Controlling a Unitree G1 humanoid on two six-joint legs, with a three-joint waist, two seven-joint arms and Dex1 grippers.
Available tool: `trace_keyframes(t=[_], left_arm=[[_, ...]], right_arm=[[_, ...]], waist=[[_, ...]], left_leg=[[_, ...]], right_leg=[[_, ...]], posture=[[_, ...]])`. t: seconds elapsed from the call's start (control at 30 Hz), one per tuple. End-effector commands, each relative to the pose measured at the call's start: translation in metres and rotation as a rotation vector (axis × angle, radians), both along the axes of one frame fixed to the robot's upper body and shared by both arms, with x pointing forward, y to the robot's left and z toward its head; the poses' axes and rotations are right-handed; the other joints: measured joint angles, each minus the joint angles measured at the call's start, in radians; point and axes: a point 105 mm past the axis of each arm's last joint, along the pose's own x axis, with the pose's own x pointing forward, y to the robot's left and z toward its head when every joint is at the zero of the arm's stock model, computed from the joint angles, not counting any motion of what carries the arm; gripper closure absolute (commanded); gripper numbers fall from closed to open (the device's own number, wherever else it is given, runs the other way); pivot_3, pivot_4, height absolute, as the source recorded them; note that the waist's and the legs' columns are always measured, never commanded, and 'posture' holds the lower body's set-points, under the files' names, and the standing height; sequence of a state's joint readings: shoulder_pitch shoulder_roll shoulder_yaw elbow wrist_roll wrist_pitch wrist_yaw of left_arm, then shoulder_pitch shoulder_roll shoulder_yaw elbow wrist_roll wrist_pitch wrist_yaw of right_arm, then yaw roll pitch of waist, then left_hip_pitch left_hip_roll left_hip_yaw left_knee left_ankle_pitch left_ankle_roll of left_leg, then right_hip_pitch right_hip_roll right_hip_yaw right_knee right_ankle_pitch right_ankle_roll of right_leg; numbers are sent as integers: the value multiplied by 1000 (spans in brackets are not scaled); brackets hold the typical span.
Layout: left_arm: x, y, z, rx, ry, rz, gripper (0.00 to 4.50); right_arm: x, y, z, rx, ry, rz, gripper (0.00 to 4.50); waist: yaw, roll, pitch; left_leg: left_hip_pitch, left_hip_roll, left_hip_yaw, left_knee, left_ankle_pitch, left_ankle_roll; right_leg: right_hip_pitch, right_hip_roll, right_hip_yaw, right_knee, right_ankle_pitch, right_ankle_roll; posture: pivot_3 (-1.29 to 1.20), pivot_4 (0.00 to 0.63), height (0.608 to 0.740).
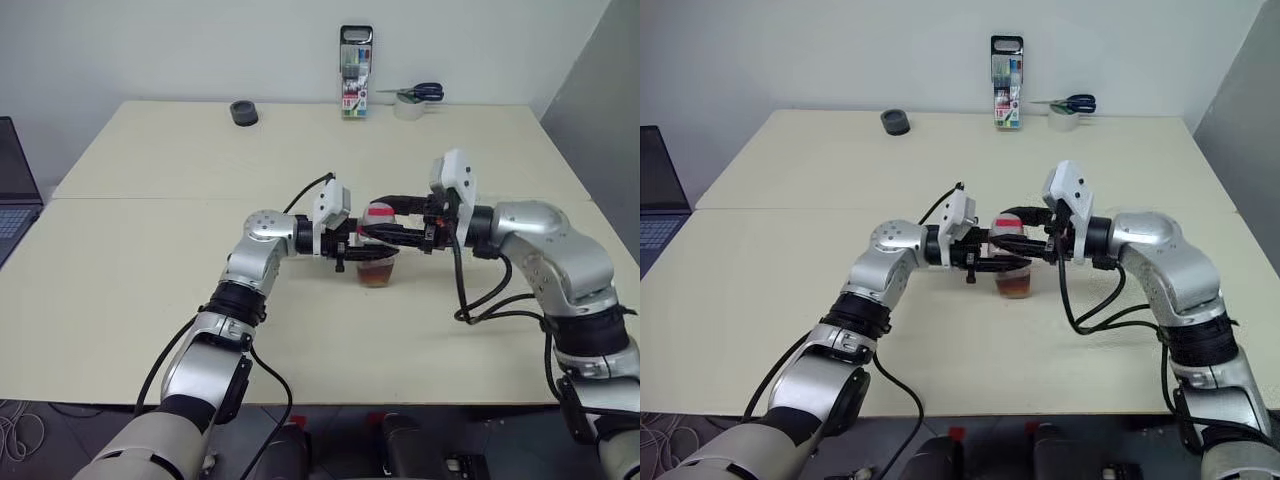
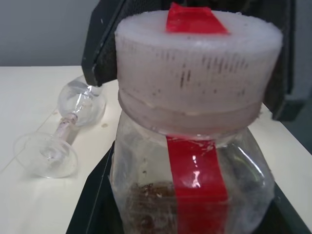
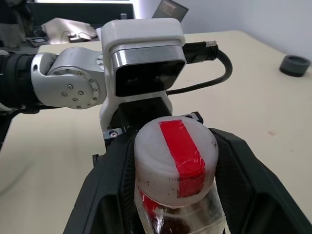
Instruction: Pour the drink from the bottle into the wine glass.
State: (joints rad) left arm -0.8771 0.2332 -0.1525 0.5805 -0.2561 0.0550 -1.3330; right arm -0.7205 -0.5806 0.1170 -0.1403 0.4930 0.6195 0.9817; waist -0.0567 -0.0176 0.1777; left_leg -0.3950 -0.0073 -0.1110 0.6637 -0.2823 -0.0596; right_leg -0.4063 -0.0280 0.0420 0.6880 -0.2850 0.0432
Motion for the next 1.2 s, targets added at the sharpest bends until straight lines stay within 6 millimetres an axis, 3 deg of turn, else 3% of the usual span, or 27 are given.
trace_keyframes(t=[0.03,0.13,0.2,0.3,0.53,1.1,1.2], left_arm=[[-1,1,14,-18,-54,-5,2740],[1,2,13,-19,-54,13,2740],[3,2,14,-23,-53,34,2740],[7,1,14,-20,-59,61,2742],[8,1,12,-3,-71,67,2743],[6,-3,7,5,-77,57,2743],[6,-3,6,7,-77,57,2743]], right_arm=[[2,-11,14,23,-73,-50,1574],[-2,-23,29,62,-155,-157,650],[-13,-22,28,69,-186,-221,0],[-29,-17,19,118,-218,-379,0],[-30,-1,8,239,-229,-667,0],[-13,7,2,266,-195,-791,0],[-11,6,2,269,-192,-803,573]], waist=[[0,0,0],[4,0,0],[5,0,0],[8,0,0],[2,0,0],[0,0,0],[0,0,0]], left_leg=[[0,0,0,0,0,0],[-1,-1,0,1,0,0],[-2,-1,0,1,0,0],[-2,-1,-2,1,0,0],[-2,0,0,2,1,-2],[-2,-1,0,1,0,0],[-2,-1,0,1,0,0]], right_leg=[[0,0,0,0,0,0],[0,-2,0,0,0,0],[-1,-2,0,0,0,0],[-1,-2,-1,-1,0,0],[-2,0,1,3,0,0],[-2,0,1,2,0,0],[-2,0,1,2,0,0]], posture=[[0,150,740],[0,150,740],[0,150,740],[0,150,740],[0,150,740],[0,150,740],[0,150,740]])
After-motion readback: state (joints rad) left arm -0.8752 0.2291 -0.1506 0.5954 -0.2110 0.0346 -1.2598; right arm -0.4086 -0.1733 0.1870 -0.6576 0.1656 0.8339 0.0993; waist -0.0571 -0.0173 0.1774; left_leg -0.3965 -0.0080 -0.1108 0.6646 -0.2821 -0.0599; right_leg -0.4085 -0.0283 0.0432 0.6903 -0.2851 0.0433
